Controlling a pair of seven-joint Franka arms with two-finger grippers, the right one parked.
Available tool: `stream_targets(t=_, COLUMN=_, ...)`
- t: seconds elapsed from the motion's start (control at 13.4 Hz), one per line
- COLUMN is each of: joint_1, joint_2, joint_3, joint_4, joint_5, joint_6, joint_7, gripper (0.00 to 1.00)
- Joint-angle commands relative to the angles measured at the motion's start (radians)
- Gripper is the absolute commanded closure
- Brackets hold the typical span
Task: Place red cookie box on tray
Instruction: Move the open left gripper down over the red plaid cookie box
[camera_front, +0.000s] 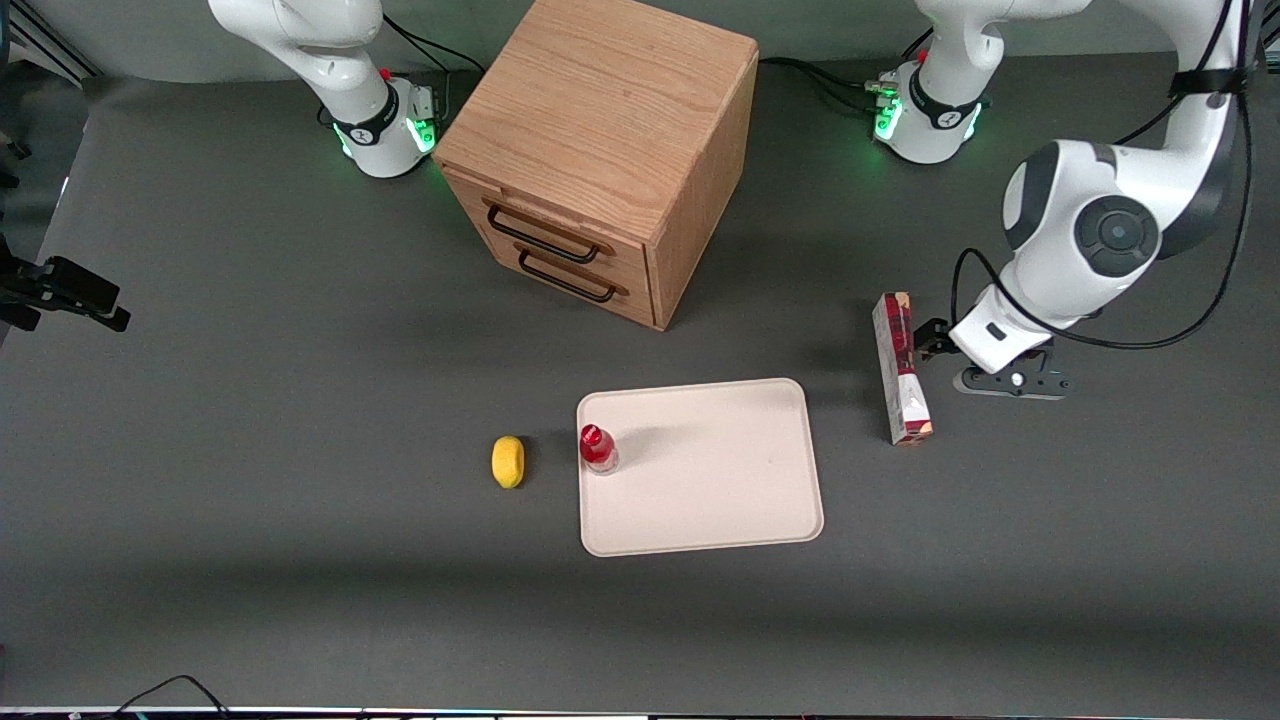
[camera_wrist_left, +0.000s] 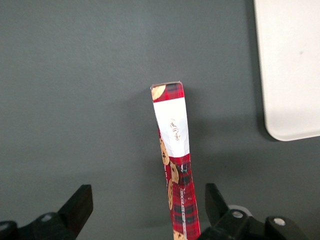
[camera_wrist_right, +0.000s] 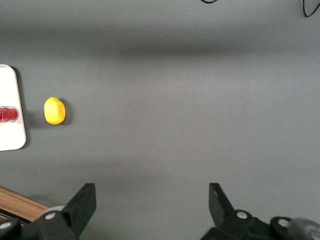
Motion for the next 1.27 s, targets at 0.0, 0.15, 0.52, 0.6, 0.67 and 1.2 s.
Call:
stream_targets(t=0.0, joint_1=-0.007, joint_2=0.019, joint_3=-0.002, joint_4=-0.066, joint_5=-0.002, joint_6=0.091, joint_7=-0.023, gripper=0.00)
stream_targets(t=0.15, joint_1=-0.007, joint_2=0.034, joint_3=-0.009, joint_4=-0.086, joint_5=-0.002, joint_6=0.114, joint_7=-0.047, gripper=0.00)
stream_targets(t=0.52, joint_1=-0.005, joint_2=0.091, joint_3=-0.031, joint_4=-0.164, joint_5=-0.002, joint_6=0.272, joint_7=-0.077, gripper=0.00)
stream_targets(t=0.6, joint_1=-0.005, joint_2=0.115, joint_3=-0.031, joint_4=-0.166, joint_5=-0.002, joint_6=0.300, joint_7=-0.077, gripper=0.00)
stream_targets(t=0.67, joint_1=-0.005, joint_2=0.134, joint_3=-0.031, joint_4=-0.166, joint_5=-0.002, joint_6=0.318, joint_7=-0.077, gripper=0.00)
stream_targets(t=1.2, joint_1=-0.007, joint_2=0.148, joint_3=-0.035, joint_4=-0.200, joint_5=-0.002, joint_6=0.337, joint_7=-0.078, gripper=0.00)
